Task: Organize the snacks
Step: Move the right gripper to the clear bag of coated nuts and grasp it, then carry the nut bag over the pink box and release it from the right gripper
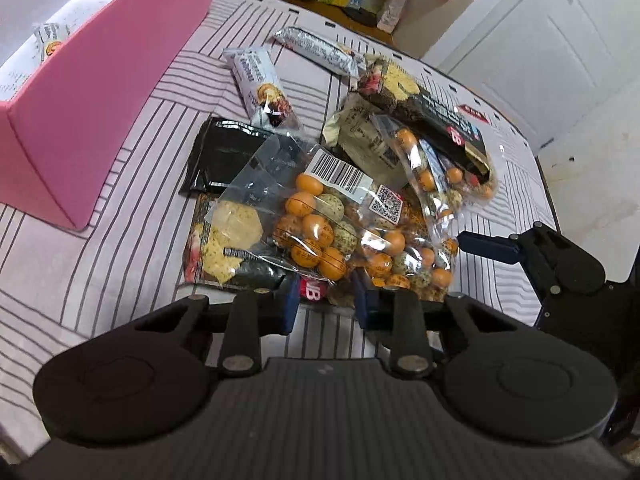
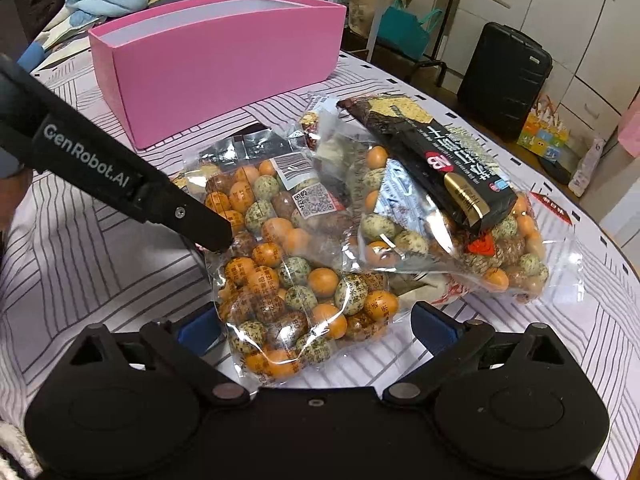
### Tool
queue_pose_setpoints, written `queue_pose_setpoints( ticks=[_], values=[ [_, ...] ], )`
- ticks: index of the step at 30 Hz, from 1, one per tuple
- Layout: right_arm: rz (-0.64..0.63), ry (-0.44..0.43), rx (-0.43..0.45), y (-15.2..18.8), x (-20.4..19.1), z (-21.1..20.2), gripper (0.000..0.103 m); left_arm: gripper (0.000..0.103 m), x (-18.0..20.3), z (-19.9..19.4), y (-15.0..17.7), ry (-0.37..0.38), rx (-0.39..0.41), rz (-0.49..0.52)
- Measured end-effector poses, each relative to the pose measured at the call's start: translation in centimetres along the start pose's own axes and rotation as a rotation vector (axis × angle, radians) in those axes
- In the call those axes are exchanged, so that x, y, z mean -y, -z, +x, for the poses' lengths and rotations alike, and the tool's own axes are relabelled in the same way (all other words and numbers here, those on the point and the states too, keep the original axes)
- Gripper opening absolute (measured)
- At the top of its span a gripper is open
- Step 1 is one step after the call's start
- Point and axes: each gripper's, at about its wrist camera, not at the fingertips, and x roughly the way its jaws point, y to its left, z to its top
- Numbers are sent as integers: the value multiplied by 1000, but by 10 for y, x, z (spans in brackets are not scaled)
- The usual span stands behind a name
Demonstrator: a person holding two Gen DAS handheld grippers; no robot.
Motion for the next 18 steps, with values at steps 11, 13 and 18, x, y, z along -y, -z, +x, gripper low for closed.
queue_pose_setpoints(
  ticks=[11,13,18],
  values=[
    [-59,-46,-79,0,-6,-14,103,27,-16,-1,2,19,-85,-54],
    [-56,-54,-84,1,-6,-10,103,27,-16,0,3,18,-90,-63],
    [-162,-38,-82,0,-20,12,103,27,-12,3,3,0,-89,-46]
  ],
)
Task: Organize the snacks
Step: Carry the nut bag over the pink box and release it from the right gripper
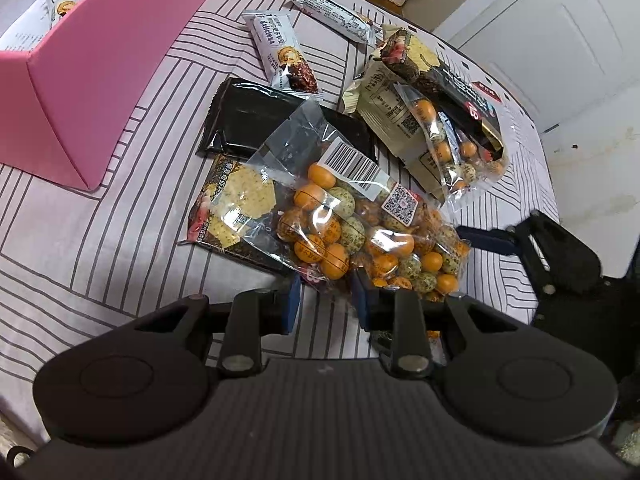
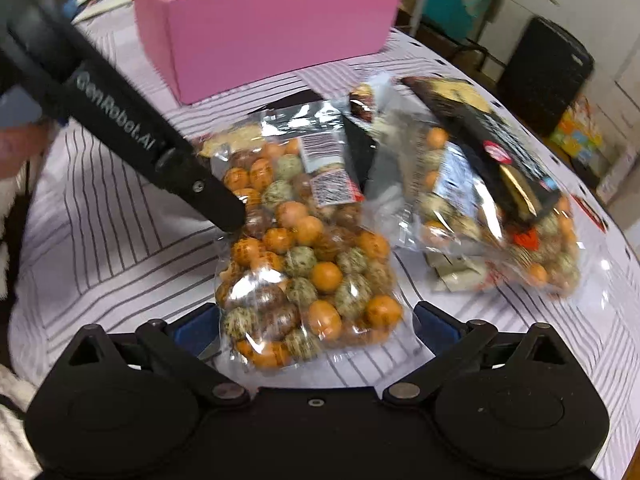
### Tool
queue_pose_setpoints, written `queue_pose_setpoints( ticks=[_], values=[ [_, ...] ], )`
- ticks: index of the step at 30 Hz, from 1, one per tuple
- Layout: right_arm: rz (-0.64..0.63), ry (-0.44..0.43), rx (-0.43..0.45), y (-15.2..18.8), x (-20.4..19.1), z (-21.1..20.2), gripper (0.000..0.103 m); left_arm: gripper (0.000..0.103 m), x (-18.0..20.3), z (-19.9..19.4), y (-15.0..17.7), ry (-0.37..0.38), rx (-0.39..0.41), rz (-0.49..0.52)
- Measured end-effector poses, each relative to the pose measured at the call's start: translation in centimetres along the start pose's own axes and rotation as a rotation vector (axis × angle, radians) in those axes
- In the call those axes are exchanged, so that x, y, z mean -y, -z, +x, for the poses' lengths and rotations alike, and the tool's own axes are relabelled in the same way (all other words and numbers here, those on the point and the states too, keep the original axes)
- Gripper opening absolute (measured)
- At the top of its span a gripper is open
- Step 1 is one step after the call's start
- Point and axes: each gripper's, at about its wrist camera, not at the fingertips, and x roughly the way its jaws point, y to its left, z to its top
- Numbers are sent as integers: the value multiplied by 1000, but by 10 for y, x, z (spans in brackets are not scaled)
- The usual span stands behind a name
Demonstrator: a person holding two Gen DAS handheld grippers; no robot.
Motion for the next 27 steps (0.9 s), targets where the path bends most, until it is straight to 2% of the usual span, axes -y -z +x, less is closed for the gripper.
queue_pose_setpoints(
  ticks=[4,7,10,14,16,20,27],
  values=[
    [71,-63,17,1,13,6,103,30,4,1,1,-8,8,26],
    [98,-19,6,1,9,2,102,37,6,5,2,5,-17,44],
    [129,51,-37,-5,-6,-3,101,38,4,6,5,31,-36,43],
    [256,54,-74,-15,-16,-5,99,38,-1,3,4,127,-94,-4],
    [292,56,-66,-21,-22,-7,98,39,0,7,7,178,-158,-8],
    [389,72,-106,-21,-31,-5,97,38,0,2,20,165,-134,2],
    [422,96,-43,-19,-43,-32,96,36,4,-31,32,180,-97,79]
  ],
)
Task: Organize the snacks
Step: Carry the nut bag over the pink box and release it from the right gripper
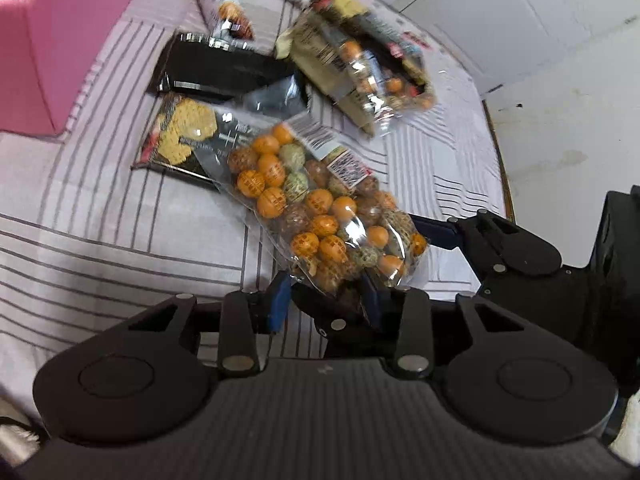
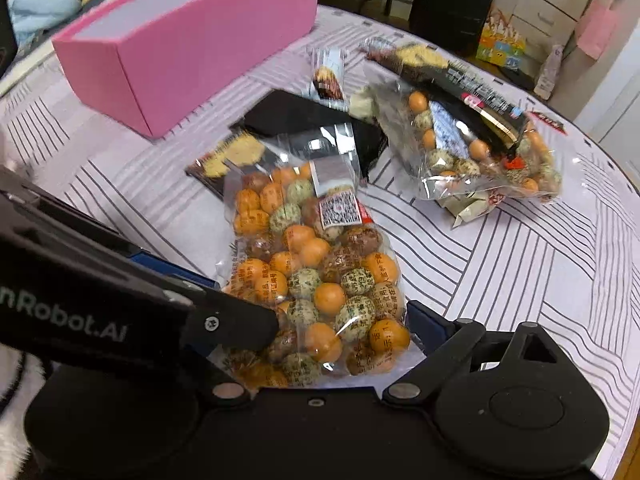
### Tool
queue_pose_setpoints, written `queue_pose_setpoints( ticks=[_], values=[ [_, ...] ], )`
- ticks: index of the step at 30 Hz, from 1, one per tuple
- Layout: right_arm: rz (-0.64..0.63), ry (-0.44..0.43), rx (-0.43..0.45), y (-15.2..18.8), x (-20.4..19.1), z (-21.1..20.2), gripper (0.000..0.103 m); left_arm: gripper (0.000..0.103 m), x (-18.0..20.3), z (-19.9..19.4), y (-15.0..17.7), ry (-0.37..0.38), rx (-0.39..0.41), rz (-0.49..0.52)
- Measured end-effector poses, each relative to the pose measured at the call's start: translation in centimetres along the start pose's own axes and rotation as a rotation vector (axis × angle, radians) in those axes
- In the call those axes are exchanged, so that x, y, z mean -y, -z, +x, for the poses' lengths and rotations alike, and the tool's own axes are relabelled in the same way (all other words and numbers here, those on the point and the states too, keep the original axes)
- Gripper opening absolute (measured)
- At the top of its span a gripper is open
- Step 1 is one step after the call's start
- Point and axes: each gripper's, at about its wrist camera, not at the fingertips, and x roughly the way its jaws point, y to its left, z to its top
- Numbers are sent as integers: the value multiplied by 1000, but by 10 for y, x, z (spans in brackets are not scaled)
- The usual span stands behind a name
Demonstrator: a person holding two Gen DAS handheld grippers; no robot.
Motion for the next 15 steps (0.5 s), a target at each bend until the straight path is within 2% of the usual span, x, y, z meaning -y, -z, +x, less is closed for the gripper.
queue_pose_setpoints(
  ticks=[3,6,10,15],
  values=[
    [9,8,67,3,-9,-20,95,36,7,-23,4,4,23,44],
    [36,-6,97,5,-18,-34,95,36,14,-42,10,-11,33,85],
    [34,-17,110,7,-35,-45,93,36,20,-60,19,-53,35,125],
    [9,-4,119,5,-52,-59,92,36,18,-78,26,-60,41,135]
  ],
)
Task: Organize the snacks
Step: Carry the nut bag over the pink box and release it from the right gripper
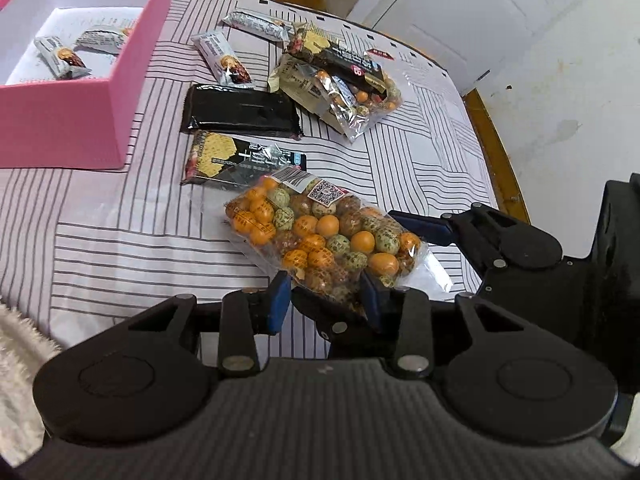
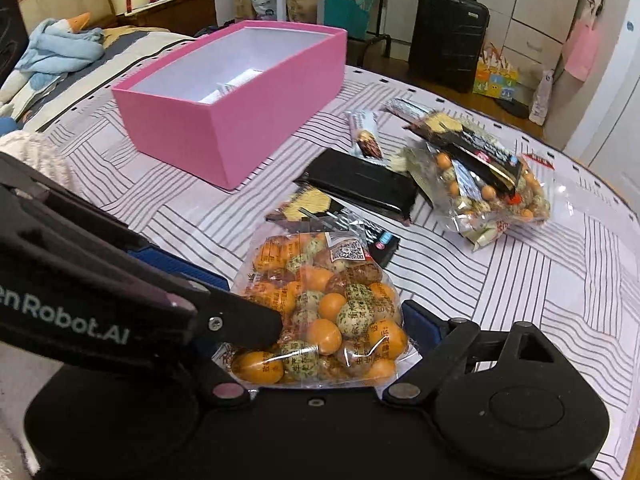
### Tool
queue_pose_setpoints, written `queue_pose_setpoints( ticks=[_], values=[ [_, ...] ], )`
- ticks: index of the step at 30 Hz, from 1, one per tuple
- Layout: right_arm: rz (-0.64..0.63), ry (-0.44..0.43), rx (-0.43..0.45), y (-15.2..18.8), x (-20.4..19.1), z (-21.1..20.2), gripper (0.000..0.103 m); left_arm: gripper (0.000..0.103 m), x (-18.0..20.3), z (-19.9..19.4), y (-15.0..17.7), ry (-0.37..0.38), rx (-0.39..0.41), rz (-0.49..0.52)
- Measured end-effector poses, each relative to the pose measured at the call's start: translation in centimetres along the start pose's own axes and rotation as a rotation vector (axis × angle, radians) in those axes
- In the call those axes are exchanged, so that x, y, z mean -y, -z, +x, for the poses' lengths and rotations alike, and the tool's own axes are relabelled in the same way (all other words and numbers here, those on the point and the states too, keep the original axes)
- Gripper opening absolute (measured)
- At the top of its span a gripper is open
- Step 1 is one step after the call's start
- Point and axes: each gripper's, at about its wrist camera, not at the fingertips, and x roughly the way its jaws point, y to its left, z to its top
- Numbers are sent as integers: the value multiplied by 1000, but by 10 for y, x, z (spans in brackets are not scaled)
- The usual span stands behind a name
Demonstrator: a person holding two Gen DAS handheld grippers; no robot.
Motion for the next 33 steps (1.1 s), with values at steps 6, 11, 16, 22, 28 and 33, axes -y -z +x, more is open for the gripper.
queue_pose_setpoints(
  ticks=[6,11,16,22,28,33],
  values=[
    [-61,22,38,-20,-16,-20,91,36,1,-32,-4,4,63,15],
    [-127,63,111,-48,-29,-44,91,36,0,-66,-16,17,136,29],
    [-187,92,196,-78,-45,-56,91,36,-7,-100,-32,9,233,51],
    [-229,82,269,-115,-68,-43,91,36,-37,-125,-53,-36,303,38],
    [-329,-13,249,-158,-86,8,91,36,-85,-124,-89,-137,297,-41],
    [-382,-197,172,-185,-91,68,91,28,-123,-100,-120,-237,255,-101]
  ],
)
